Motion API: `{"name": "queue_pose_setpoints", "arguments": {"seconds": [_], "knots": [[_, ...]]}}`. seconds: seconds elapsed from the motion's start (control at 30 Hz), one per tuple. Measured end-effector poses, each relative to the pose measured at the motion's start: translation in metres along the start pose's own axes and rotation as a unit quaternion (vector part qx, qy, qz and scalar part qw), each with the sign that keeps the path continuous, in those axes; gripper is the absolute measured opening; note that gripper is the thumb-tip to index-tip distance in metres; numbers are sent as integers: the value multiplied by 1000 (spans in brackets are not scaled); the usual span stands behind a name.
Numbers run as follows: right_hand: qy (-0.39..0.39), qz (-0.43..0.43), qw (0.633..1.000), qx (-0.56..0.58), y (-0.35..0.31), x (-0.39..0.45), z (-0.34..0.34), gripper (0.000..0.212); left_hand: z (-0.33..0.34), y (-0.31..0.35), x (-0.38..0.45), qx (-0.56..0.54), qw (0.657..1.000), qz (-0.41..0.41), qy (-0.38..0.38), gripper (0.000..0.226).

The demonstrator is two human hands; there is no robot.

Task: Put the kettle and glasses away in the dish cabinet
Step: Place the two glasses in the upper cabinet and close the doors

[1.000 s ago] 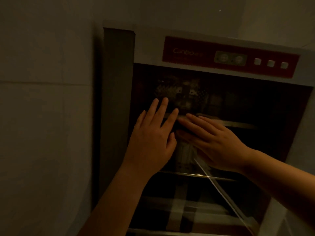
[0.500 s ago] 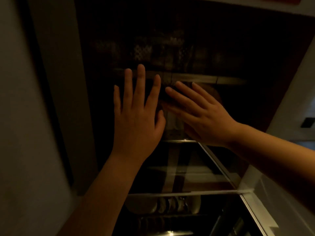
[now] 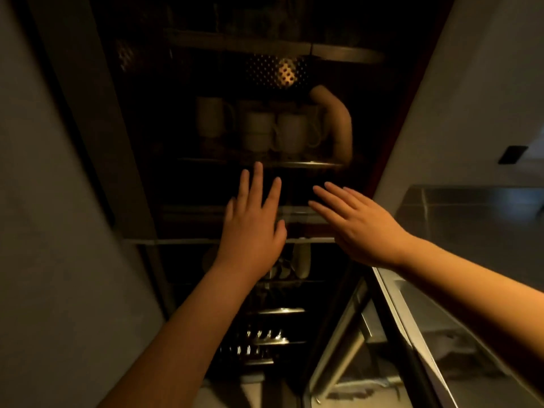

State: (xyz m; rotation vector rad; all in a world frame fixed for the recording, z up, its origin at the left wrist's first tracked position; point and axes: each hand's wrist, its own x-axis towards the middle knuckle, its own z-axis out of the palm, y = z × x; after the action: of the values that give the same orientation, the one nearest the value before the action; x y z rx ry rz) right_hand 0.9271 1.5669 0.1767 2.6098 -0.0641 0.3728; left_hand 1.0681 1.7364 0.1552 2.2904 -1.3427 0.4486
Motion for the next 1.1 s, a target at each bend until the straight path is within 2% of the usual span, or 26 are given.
{"name": "queue_pose_setpoints", "arguments": {"seconds": [0.1, 0.27, 0.5, 0.77, 0.9, 1.1], "knots": [[-45, 2, 999, 28, -13, -49, 5, 75, 12, 50, -39, -52, 998, 31, -19, 69], [-73, 25, 995, 67, -21, -141, 7, 79, 30, 133, -110, -157, 974, 124, -107, 70], [-100, 49, 990, 87, -24, -232, 18, 66, 58, 202, -171, -125, 961, 127, -213, 67], [-122, 56, 979, 152, -43, -257, 43, 59, 71, 226, -197, -96, 950, 104, -279, 69], [-122, 95, 971, 183, -55, -260, 54, 64, 79, 224, -200, -114, 945, 81, -296, 69], [-116, 149, 954, 233, -71, -257, 51, 61, 81, 217, -200, -117, 942, 104, -296, 71]]}}
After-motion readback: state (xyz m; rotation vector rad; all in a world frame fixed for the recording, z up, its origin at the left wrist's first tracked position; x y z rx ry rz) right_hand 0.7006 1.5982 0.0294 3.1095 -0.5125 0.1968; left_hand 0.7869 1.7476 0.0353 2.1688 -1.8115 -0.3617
